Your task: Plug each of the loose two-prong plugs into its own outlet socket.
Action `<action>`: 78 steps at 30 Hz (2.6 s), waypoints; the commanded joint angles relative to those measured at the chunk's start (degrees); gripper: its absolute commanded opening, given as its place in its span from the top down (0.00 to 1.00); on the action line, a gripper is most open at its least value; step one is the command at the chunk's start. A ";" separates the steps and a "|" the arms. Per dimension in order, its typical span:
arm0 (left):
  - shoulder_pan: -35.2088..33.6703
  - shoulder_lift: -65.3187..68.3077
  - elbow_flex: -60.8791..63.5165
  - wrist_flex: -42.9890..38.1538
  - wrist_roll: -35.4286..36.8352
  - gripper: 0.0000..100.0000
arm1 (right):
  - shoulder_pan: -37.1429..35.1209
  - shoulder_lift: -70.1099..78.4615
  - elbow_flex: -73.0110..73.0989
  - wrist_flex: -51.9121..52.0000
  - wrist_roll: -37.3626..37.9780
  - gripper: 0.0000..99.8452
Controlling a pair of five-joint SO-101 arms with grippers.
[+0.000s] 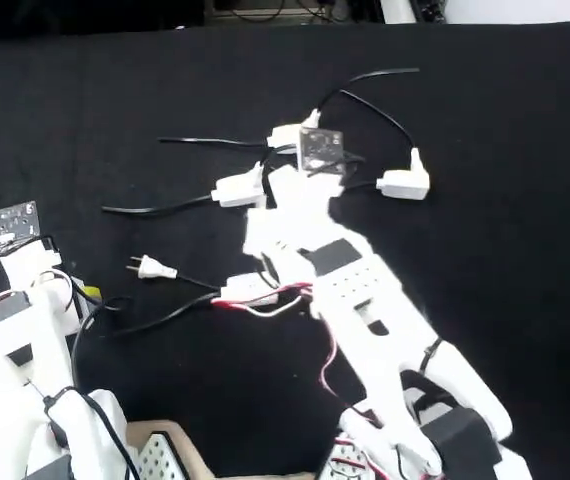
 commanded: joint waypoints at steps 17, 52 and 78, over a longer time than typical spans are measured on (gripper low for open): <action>0.48 -0.44 -2.15 -1.14 0.44 0.74 | 6.59 -22.99 -0.66 9.58 -1.05 0.99; 1.63 -0.44 -1.54 -1.23 0.26 0.74 | 21.10 -41.54 8.57 37.71 35.60 0.65; 1.71 -0.44 0.40 -4.48 0.35 0.74 | 3.52 -21.14 3.82 32.26 43.08 0.74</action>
